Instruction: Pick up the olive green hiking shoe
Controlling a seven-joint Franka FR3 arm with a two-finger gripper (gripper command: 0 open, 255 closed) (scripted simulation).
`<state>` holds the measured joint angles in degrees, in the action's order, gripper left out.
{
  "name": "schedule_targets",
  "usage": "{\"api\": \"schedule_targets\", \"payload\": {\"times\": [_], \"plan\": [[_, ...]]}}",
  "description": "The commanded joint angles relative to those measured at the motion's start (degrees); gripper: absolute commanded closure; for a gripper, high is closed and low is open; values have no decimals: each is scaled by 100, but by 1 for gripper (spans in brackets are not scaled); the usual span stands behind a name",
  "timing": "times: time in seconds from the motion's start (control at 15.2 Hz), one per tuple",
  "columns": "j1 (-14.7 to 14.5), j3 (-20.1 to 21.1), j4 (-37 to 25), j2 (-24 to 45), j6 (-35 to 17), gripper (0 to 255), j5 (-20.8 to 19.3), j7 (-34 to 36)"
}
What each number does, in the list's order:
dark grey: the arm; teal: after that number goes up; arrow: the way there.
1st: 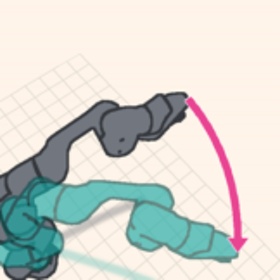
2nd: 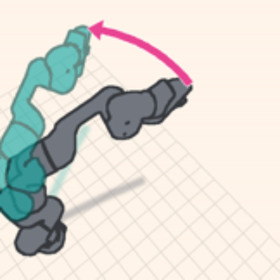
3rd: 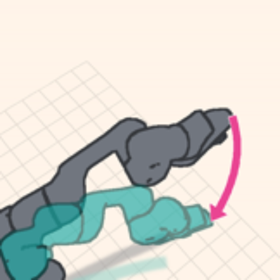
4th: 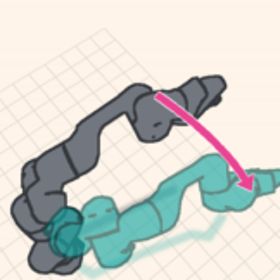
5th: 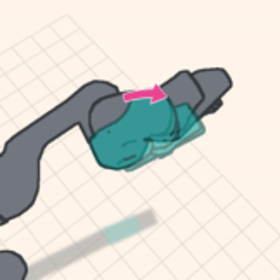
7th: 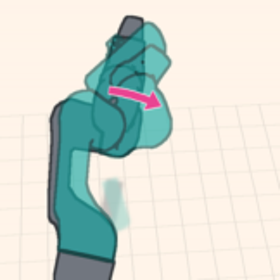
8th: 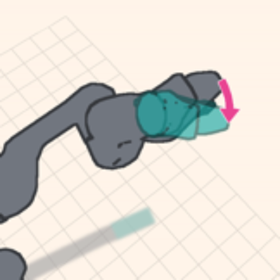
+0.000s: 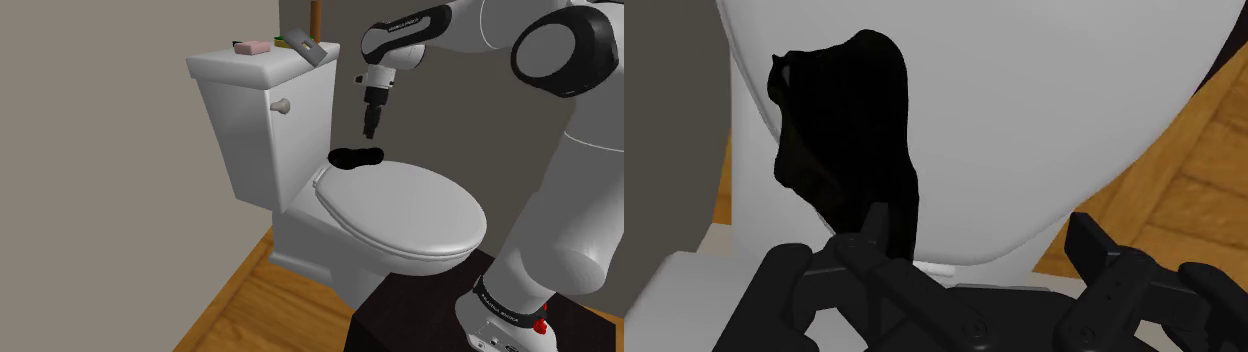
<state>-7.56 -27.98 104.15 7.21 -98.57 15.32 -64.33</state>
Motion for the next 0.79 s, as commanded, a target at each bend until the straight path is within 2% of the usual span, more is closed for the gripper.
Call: {"api": "schedule_targets", "payload": {"times": [0.0,0.33,0.73], "plan": [[141,20,-651,691,289,0,322,-594],[665,351,-2431,2303,1072,0,844,-1592],[648,389,-2130,2408,689,0,887,-1698]]}}
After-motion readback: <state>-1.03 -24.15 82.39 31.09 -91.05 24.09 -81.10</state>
